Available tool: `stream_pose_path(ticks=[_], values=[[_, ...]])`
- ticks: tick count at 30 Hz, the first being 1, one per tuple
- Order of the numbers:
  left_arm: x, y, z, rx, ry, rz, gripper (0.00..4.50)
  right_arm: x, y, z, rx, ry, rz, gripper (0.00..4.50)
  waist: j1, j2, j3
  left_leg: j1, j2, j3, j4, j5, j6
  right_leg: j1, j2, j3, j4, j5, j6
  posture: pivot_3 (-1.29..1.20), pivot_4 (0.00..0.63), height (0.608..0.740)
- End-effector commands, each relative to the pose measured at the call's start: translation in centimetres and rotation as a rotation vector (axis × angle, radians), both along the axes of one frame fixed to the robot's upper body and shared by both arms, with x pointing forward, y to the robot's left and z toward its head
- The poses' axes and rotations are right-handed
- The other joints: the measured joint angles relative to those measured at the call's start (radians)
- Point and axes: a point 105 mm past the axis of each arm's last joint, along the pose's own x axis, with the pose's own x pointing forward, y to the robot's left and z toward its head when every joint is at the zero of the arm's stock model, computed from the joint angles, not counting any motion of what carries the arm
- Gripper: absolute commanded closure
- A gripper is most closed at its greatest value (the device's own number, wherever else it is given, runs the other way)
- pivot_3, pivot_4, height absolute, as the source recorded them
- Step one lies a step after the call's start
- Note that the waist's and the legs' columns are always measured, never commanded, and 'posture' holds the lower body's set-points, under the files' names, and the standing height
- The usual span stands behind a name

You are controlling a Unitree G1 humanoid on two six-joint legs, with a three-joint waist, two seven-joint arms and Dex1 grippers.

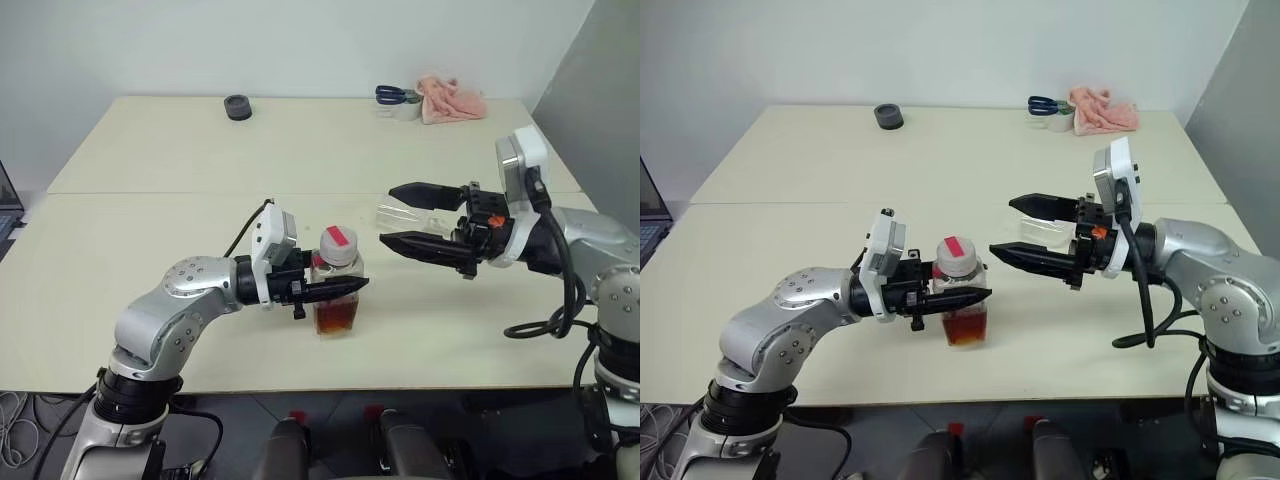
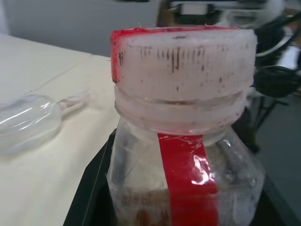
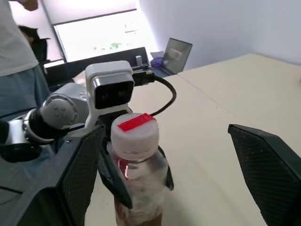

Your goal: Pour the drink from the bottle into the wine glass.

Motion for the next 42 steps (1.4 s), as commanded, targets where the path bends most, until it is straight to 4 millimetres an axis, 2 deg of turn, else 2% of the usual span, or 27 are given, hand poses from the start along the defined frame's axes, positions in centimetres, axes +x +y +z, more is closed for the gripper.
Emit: stream_pose_path(ticks=[1, 4, 6, 13, 21, 26, 30, 37, 42], values=[[1.4, 0.2, 1.2, -0.046, -0.093, 0.117, 2.65, -1.0, 1.3, 0.9, 0.047, -0.089, -0.053, 0.04, 0.000, 0.000, 0.000, 0.000, 0.000, 0.000, 0.000, 0.000, 0.000, 0.000, 0.000, 0.000, 0.000, 0.000, 0.000, 0.00, 0.150, 0.740], [2.0, -0.2, 1.3, -0.068, -0.099, 0.151, 2.65, -1.0, 2.7, 0.7, 0.074, -0.106, -0.088, 0.04, 0.000, 0.000, 0.000, 0.000, 0.000, 0.001, 0.000, 0.000, 0.000, 0.000, 0.000, 0.000, 0.000, 0.000, 0.000, 0.00, 0.150, 0.740], [2.2, -0.6, 1.3, -0.074, -0.102, 0.150, 2.65, -0.2, 3.2, 0.8, 0.089, -0.121, -0.132, 0.04, 0.000, 0.000, 0.000, 0.000, 0.000, 0.001, 0.000, 0.000, 0.000, 0.000, 0.000, 0.000, 0.000, 0.000, 0.000, 0.00, 0.150, 0.740], [1.8, -1.3, 1.7, -0.083, -0.109, 0.115, 2.65, 1.2, 4.5, 0.4, 0.095, -0.152, -0.179, 0.04, 0.000, 0.000, 0.000, 0.000, 0.000, 0.001, 0.000, 0.000, 0.000, 0.000, 0.000, 0.000, 0.000, 0.000, 0.000, 0.00, 0.150, 0.740], [1.9, -1.8, 2.5, -0.089, -0.126, 0.096, 2.65, 1.4, 5.2, -0.5, 0.062, -0.161, -0.166, 0.04, 0.000, 0.000, 0.000, 0.000, -0.001, 0.001, 0.000, 0.000, 0.000, 0.000, 0.000, 0.000, 0.000, 0.000, 0.000, 0.00, 0.150, 0.740], [2.0, -1.8, 2.7, -0.090, -0.133, 0.094, 2.65, 2.0, 4.8, -0.7, 0.059, -0.151, -0.194, 0.04, 0.000, 0.000, 0.000, 0.000, 0.000, 0.000, 0.000, 0.000, 0.000, 0.000, 0.000, 0.000, 0.000, 0.000, 0.000, 0.00, 0.150, 0.740], [2.0, -1.7, 2.7, -0.091, -0.132, 0.098, 2.65, 2.7, 3.5, -0.1, 0.089, -0.141, -0.236, 0.04, 0.000, 0.000, 0.000, 0.000, 0.000, 0.000, 0.000, 0.000, 0.000, 0.000, 0.000, 0.000, 0.000, 0.000, 0.000, 0.00, 0.150, 0.740], [2.0, -1.7, 2.7, -0.087, -0.132, 0.097, 2.65, 2.5, 2.2, -0.5, 0.065, -0.131, -0.257, 0.04, 0.000, 0.000, 0.000, 0.000, -0.001, 0.000, 0.000, 0.000, 0.000, 0.000, 0.000, 0.000, 0.000, 0.000, 0.000, 0.00, 0.150, 0.740], [2.0, -1.8, 2.7, -0.087, -0.133, 0.093, 2.65, 2.1, 2.0, -0.7, 0.058, -0.124, -0.248, 0.04, 0.000, 0.000, 0.000, 0.000, -0.001, 0.001, 0.000, 0.000, 0.000, 0.000, 0.000, 0.000, 0.000, 0.000, 0.000, 0.00, 0.150, 0.740]])
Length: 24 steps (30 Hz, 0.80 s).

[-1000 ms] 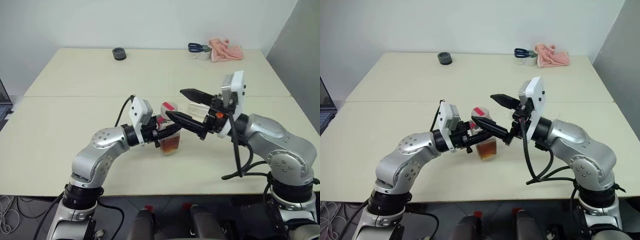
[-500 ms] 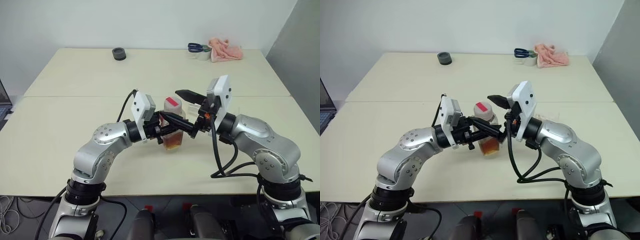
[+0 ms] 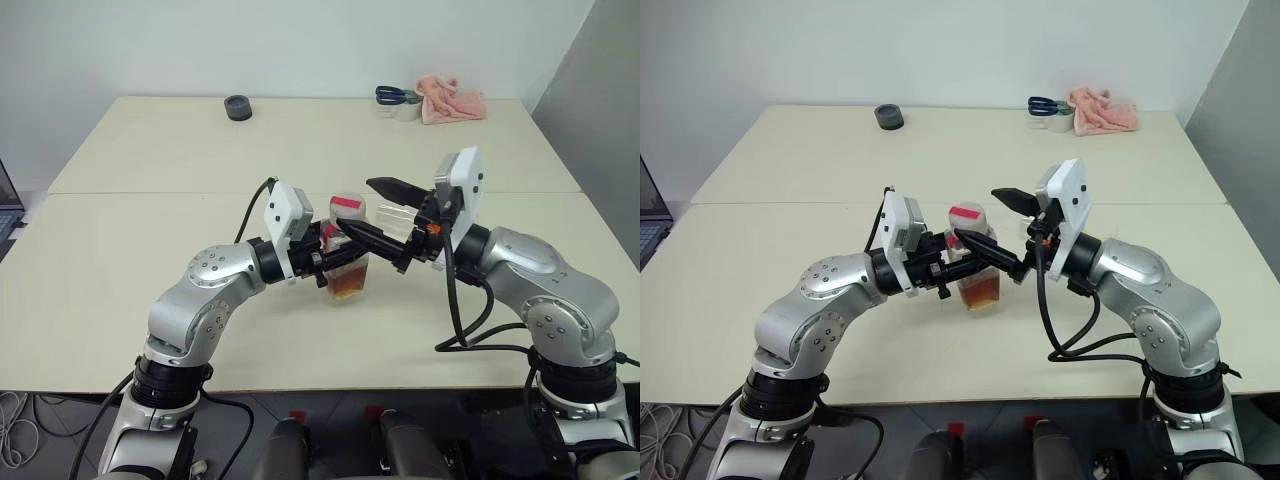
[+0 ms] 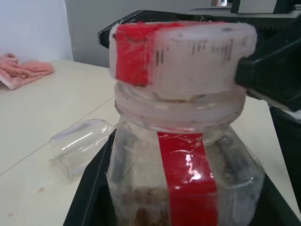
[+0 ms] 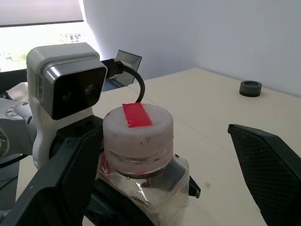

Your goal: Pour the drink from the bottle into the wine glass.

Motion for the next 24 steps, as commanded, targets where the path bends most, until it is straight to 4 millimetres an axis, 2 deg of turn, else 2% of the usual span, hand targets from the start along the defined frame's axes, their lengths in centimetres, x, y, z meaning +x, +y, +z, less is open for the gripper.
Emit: stream_pose_path(ticks=[1, 12, 24], values=[[-0.5, -0.2, 1.4, -0.020, -0.056, -0.030, 2.65, -0.3, -0.8, 1.0, 0.012, -0.038, -0.020, 0.04, 0.000, 0.000, 0.000, 0.000, 0.000, 0.000, 0.000, 0.000, 0.000, 0.000, 0.000, 0.000, 0.000, 0.000, 0.000, 0.00, 0.150, 0.740], [-0.4, -0.2, 1.5, -0.018, -0.062, -0.032, 2.65, -1.5, 0.6, 1.3, 0.035, -0.024, 0.106, 0.04, 0.000, 0.000, 0.000, 0.000, 0.000, 0.000, 0.000, 0.000, 0.000, 0.000, 0.000, 0.000, 0.000, 0.000, 0.000, 0.00, 0.150, 0.740], [-0.3, -0.2, 1.7, -0.019, -0.069, -0.026, 2.65, -0.4, 1.2, 1.9, 0.046, -0.054, 0.104, 0.04, 0.000, 0.000, 0.000, 0.000, 0.000, 0.000, 0.000, 0.000, 0.000, 0.000, 0.000, 0.000, 0.000, 0.000, 0.000, 0.00, 0.150, 0.740]])
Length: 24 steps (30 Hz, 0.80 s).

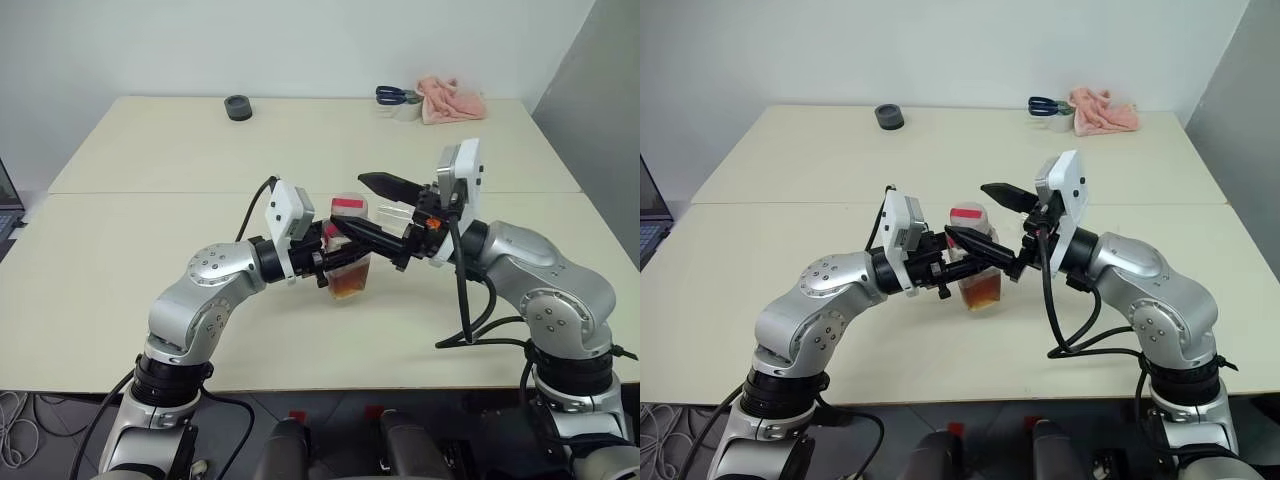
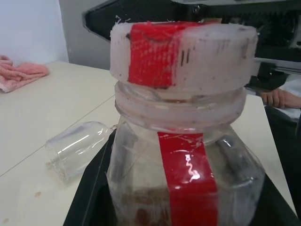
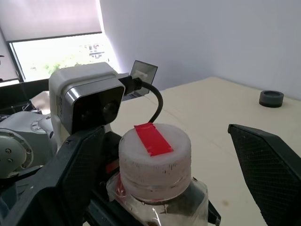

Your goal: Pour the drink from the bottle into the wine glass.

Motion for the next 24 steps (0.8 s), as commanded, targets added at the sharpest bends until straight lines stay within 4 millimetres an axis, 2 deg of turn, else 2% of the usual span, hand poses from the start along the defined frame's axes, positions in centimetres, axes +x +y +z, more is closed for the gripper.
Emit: stream_pose_path(ticks=[1, 13, 24], values=[[-0.2, -0.1, 1.4, -0.022, -0.059, -0.006, 2.65, -0.4, 0.1, 1.0, 0.009, -0.060, 0.011, 0.04, 0.000, 0.000, 0.000, 0.000, 0.000, 0.000, 0.000, 0.000, 0.000, 0.000, 0.000, 0.000, 0.000, 0.000, 0.000, 0.00, 0.150, 0.740], [0.0, -0.2, 1.5, -0.019, -0.063, -0.010, 2.65, -0.3, -1.3, 0.6, -0.013, -0.058, -0.035, 0.04, 0.000, 0.000, 0.000, 0.000, 0.000, 0.000, 0.000, 0.000, 0.000, 0.000, 0.000, 0.000, 0.000, 0.000, 0.000, 0.00, 0.150, 0.740], [-0.1, -0.3, 1.5, -0.021, -0.063, -0.016, 2.65, -1.1, -1.4, 0.7, -0.003, -0.044, -0.012, 0.04, 0.000, 0.000, 0.000, 0.000, 0.000, 0.000, 0.000, 0.000, 0.000, 0.000, 0.000, 0.000, 0.000, 0.000, 0.000, 0.00, 0.150, 0.740]])
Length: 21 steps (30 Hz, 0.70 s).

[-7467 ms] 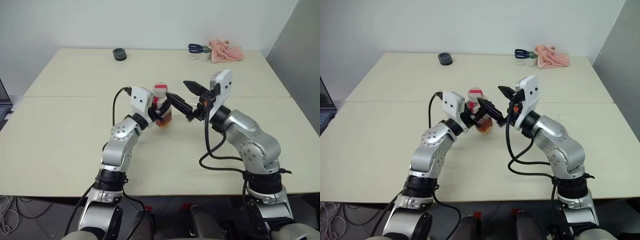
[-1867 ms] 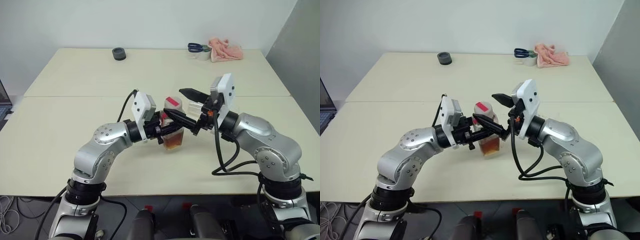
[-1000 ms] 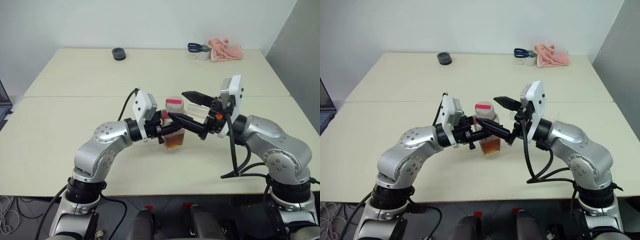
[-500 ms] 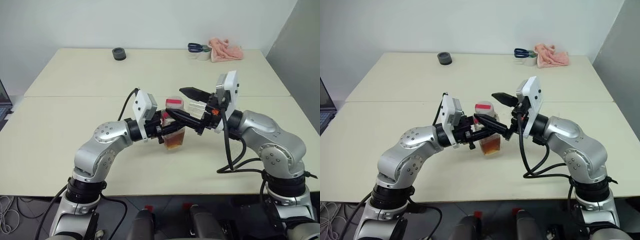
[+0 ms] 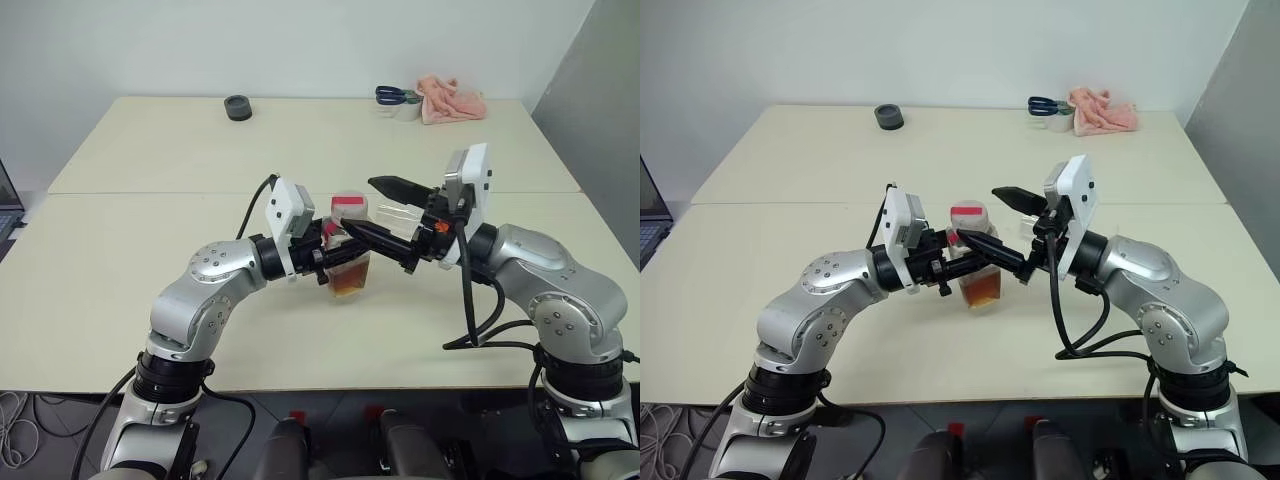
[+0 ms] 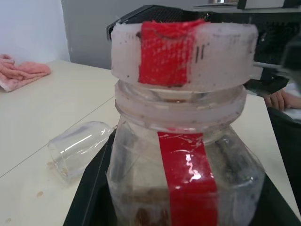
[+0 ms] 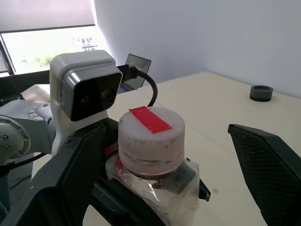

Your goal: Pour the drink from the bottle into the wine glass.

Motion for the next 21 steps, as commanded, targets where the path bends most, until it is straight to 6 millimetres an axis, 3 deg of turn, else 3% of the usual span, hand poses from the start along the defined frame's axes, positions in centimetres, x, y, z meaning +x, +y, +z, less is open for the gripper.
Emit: stream_pose_path(ticks=[1, 7, 18, 21], values=[[-0.5, -0.3, 1.5, -0.019, -0.068, -0.020, 2.65, -0.8, -0.2, 0.8, 0.019, -0.030, 0.017, 0.04, 0.000, 0.000, 0.000, 0.000, 0.000, 0.000, 0.000, 0.000, 0.000, 0.000, 0.000, 0.000, 0.000, 0.000, 0.000, 0.00, 0.150, 0.740], [-0.4, -0.2, 1.4, -0.017, -0.068, -0.017, 2.65, -1.4, 0.4, 0.9, 0.036, -0.005, 0.081, 0.04, 0.000, 0.000, 0.000, 0.000, 0.000, 0.000, 0.000, 0.000, 0.000, 0.000, 0.000, 0.000, 0.000, 0.000, 0.000, 0.00, 0.150, 0.740], [-0.5, -0.3, 1.5, -0.017, -0.072, -0.018, 2.65, -0.4, 2.1, 1.0, 0.043, -0.021, 0.100, 0.04, 0.000, 0.000, 0.000, 0.000, 0.000, 0.000, 0.000, 0.000, 0.000, 0.000, 0.000, 0.000, 0.000, 0.000, 0.000, 0.00, 0.150, 0.740], [-0.5, -0.2, 1.6, -0.017, -0.072, -0.013, 2.65, -0.2, 2.1, 1.0, 0.045, -0.030, 0.094, 0.64, 0.000, 0.000, 0.000, 0.000, 0.000, 0.000, 0.000, 0.000, 0.000, 0.000, 0.000, 0.000, 0.000, 0.000, 0.000, 0.00, 0.150, 0.740]])
